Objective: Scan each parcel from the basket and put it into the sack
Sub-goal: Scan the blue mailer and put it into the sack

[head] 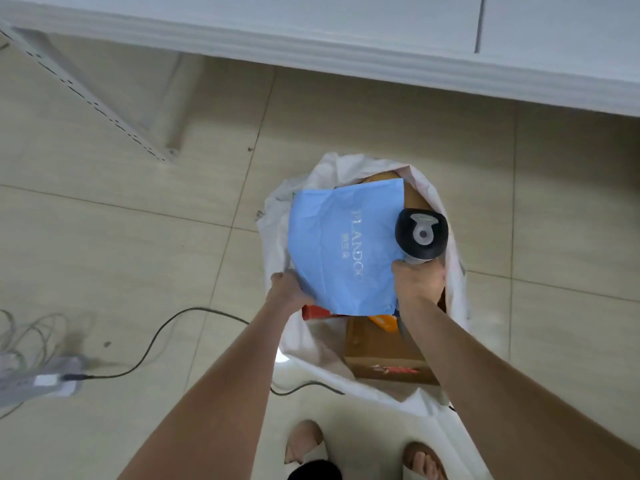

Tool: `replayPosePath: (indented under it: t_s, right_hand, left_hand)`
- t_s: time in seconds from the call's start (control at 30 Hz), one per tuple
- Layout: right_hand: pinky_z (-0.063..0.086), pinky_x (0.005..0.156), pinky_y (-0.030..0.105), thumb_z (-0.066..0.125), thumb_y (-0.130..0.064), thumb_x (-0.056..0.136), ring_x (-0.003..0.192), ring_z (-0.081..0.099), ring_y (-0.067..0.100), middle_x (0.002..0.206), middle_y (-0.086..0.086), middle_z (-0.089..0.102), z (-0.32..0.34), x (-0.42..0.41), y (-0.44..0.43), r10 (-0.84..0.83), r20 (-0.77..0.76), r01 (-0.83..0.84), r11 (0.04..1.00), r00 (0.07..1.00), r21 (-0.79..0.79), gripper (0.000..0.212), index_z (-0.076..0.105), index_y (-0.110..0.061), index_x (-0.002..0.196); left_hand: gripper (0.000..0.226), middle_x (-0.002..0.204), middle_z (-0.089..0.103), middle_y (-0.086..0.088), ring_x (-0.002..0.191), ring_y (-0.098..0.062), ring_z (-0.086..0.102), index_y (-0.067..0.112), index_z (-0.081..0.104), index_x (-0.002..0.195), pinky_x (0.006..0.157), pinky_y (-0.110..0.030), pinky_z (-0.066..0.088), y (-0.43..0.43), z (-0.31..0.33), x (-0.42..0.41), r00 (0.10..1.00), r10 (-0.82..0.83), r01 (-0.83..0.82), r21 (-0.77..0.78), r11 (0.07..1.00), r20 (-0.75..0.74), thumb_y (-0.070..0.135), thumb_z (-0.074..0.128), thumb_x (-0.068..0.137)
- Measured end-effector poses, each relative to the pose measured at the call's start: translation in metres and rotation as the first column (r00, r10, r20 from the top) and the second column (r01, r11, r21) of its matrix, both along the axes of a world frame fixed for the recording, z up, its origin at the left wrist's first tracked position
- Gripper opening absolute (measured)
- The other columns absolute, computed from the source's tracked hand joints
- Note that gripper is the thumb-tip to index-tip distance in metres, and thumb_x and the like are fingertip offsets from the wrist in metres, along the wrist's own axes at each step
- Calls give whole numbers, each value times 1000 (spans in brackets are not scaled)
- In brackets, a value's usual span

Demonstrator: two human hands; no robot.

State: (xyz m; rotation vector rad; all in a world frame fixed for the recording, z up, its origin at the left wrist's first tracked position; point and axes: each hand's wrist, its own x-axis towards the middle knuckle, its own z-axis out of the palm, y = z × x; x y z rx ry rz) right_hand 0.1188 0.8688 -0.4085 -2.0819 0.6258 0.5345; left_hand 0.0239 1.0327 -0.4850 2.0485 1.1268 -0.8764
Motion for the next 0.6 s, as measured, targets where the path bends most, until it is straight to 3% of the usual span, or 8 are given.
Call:
replayPosePath:
  t_s: [0.07, 0.13, 0.23, 0.3, 0.47, 0.6]
  right_hand:
    - [55, 82, 41, 64, -8, 81, 87, 60, 29, 88, 5, 59, 0, -2, 1, 7, -7, -7, 1000, 1000, -8, 20, 55, -17, 96]
    - [54, 78, 39, 63, -7, 82, 85, 60, 29, 87, 6, 60, 6, -5, 0, 6, -4, -6, 1000, 1000, -12, 20, 58, -15, 99]
    - [49, 70, 36, 61, -9, 83, 81, 59, 30, 88, 8, 61, 23, -9, -3, -7, -17, 6, 999, 1000, -48, 23, 60, -11, 106]
    - [54, 75, 40, 59, -11, 83, 85, 62, 33, 93, 10, 64, 38, -14, -4, -11, -27, 9, 997, 1000, -77, 27, 61, -12, 110]
    - [51, 73, 39, 52, -8, 85, 81, 59, 33, 88, 8, 60, 81, -23, 0, 12, -12, -14, 991, 1000, -132, 30, 54, -16, 114]
    - [53, 80, 42, 51, -10, 87, 91, 61, 35, 95, 8, 61, 101, -23, 10, 37, -8, -38, 986, 999, -160, 41, 48, -23, 125]
  left_hand:
    - [44, 119, 55, -7, 115, -28, 55, 12, 51, 120, 77, -28, 42, 7, 4, -1, 997, 74, -77, 98, 992, 37, 28, 65, 82]
    - [31, 116, 62, -11, 108, -29, 60, 6, 55, 115, 74, -29, 44, 15, 12, -3, 965, 246, -256, 132, 958, 87, 18, 60, 87]
    - [33, 115, 61, -16, 104, -32, 59, 6, 51, 118, 74, -31, 42, 22, 36, -14, 883, 428, -453, 105, 885, 194, 6, 57, 86]
    - [34, 112, 59, -17, 90, -30, 56, 7, 45, 120, 70, -32, 39, 24, 60, -25, 832, 487, -526, 102, 844, 266, 3, 51, 87]
    - [38, 118, 44, -15, 71, -25, 46, 15, 48, 117, 72, -29, 36, 33, 112, -31, 822, 372, -462, 124, 878, 432, -5, 37, 87]
    - [41, 120, 43, -10, 78, -22, 48, 17, 52, 118, 73, -26, 35, 33, 138, -17, 757, 287, -454, 156, 877, 586, -7, 37, 88]
